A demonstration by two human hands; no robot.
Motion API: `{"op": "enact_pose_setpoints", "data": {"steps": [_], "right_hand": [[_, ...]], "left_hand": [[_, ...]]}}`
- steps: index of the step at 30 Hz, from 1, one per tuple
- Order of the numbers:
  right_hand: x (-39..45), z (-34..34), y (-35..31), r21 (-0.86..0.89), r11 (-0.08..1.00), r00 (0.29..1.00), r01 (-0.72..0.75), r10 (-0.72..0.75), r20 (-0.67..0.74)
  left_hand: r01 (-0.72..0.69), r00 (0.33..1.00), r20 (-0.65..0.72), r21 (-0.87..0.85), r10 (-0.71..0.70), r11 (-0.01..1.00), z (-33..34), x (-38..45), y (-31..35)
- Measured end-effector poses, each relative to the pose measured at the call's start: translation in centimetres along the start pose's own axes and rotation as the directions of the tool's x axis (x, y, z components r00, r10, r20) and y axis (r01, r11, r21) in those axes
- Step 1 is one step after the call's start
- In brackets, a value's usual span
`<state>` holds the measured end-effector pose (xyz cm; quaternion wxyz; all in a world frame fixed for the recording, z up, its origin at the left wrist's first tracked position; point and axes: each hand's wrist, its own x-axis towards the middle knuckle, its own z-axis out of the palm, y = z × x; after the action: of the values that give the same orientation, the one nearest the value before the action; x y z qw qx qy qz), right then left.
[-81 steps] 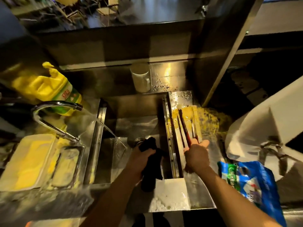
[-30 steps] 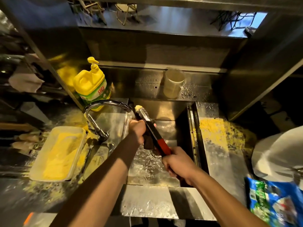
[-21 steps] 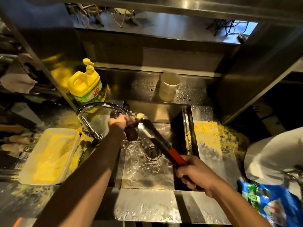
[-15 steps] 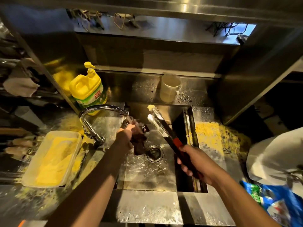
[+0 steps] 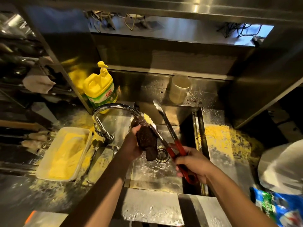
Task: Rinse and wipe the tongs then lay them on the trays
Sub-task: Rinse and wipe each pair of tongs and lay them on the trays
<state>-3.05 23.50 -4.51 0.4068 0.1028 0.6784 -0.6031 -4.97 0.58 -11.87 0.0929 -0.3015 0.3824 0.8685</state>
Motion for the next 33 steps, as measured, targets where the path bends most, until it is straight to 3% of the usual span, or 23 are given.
{"op": "enact_pose_setpoints", "data": {"steps": [4, 7, 11, 16, 19, 22, 26, 33], "right_hand": [[0.1, 0.5, -0.1, -0.100, 0.995, 0.999, -0.023, 0.021, -0.027], [0.3, 1.3, -0.1, -0.192, 0.981, 0.999, -0.019, 0.012, -0.038], [0.3, 3.2, 0.6, -0.227, 0.973, 0.997, 0.033, -0.047, -0.057], [-0.4, 2.9, 0.9, -0.222, 0.975, 0.997, 0.019, -0.035, -0.067], [-0.2, 3.6, 0.5, -0.190, 0.982, 0.995, -0.001, -0.019, -0.102], [-0.3, 4.1, 0.6, -0.163, 0.986, 0.998, 0.020, -0.031, -0.063], [-0.2, 4.0, -0.2, -0.221, 0.975, 0.993, 0.019, -0.044, -0.112], [-0.2, 3.9, -0.9, -0.351, 0.936, 0.990, 0.020, -0.069, -0.125]], "left_hand": [[-0.029, 0.999, 0.014, -0.047, 0.029, 0.999, -0.3, 0.0, 0.2], [0.013, 0.996, -0.086, 0.010, -0.012, 1.000, 1.0, 0.5, 0.3], [-0.063, 0.976, -0.199, 0.123, 0.087, 0.990, 3.0, 2.3, 1.0], [-0.058, 0.938, -0.326, 0.184, 0.117, 0.981, 3.5, 4.1, 2.3], [-0.009, 0.958, -0.278, 0.188, 0.062, 0.982, 3.5, 4.0, 1.6], [-0.020, 0.942, -0.325, 0.199, 0.085, 0.980, 3.3, 4.4, 2.4], [-0.003, 0.972, -0.229, 0.180, 0.045, 0.984, 4.3, 3.0, 1.8], [0.034, 0.972, -0.236, 0.112, -0.006, 0.993, 4.4, 2.2, 0.6]]}}
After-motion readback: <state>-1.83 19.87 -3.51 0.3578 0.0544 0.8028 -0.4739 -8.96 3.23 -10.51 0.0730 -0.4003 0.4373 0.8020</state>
